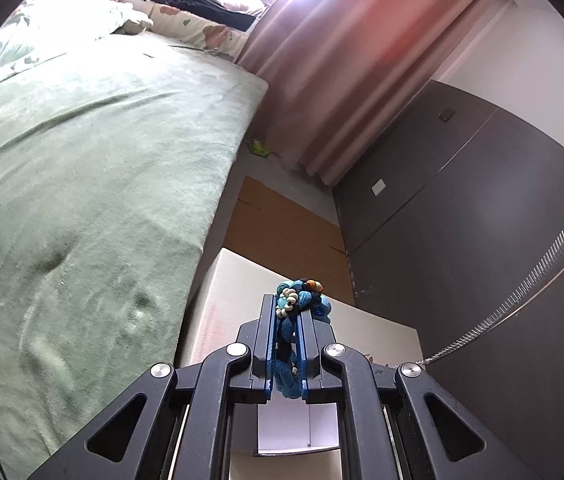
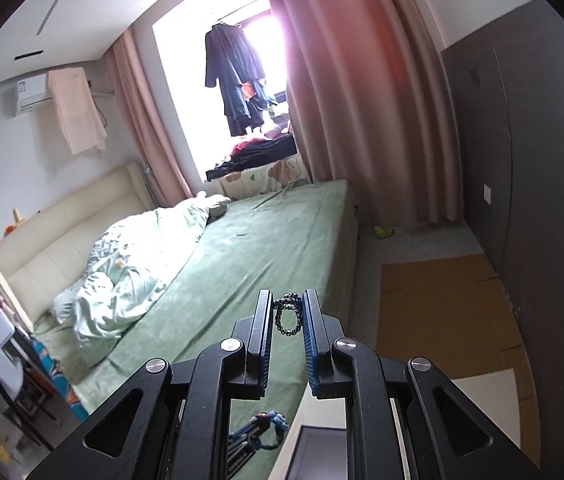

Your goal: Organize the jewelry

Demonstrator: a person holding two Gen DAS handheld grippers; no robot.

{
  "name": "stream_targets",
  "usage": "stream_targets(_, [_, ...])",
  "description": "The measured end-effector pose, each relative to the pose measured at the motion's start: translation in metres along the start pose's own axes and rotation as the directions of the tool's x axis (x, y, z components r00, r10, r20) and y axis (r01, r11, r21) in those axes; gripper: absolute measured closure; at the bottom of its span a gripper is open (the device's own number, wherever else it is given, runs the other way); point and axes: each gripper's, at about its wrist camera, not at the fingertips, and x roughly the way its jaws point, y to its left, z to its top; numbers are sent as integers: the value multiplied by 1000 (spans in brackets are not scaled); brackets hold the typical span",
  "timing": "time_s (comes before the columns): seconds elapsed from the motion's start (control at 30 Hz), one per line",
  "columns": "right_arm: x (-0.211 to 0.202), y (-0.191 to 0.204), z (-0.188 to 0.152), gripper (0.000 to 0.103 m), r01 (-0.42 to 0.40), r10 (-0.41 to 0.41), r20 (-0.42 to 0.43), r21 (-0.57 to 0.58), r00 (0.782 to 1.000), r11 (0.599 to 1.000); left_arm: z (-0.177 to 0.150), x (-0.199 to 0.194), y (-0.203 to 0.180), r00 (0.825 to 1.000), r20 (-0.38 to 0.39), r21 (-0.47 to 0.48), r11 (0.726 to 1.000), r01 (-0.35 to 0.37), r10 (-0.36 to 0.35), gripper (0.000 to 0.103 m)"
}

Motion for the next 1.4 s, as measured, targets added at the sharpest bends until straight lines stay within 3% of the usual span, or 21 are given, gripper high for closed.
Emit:
stream_targets(0.43, [49, -41, -52, 87, 1, 9, -126, 85, 992, 996, -1, 4, 1, 1000, -4, 6, 1000, -14, 14, 94])
stream_targets(0.73, [86, -80, -119, 87, 8, 33, -236, 169, 971, 986, -4, 9, -6, 999, -12, 28, 999, -34, 35, 94])
stream_targets(0.87, [102, -99, -150, 86, -31, 90, -256, 226, 962, 974, -8, 10, -10, 998, -15, 58, 997, -58, 59, 94])
stream_targets(1.0, [133, -118, -185, 85, -13, 115, -377, 262, 919, 965, -13, 15, -14, 997, -22, 88, 993, -78, 80, 94])
stream_targets(1.07, [131, -128, -191, 79, -30, 150, -387, 300, 910, 953, -15, 19, -17, 996, -28, 90, 993, -77, 80, 94])
stream_targets(1.17, [115, -132, -189, 63, -34, 141, -360, 286, 922, 958, -20, 27, -25, 996, -42, 102, 992, -71, 76, 94])
stream_targets(1.4, [79, -153, -186, 59, 7, 112, -335, 332, 935, 943, -33, 48, -46, 994, -89, 133, 990, -52, 64, 94])
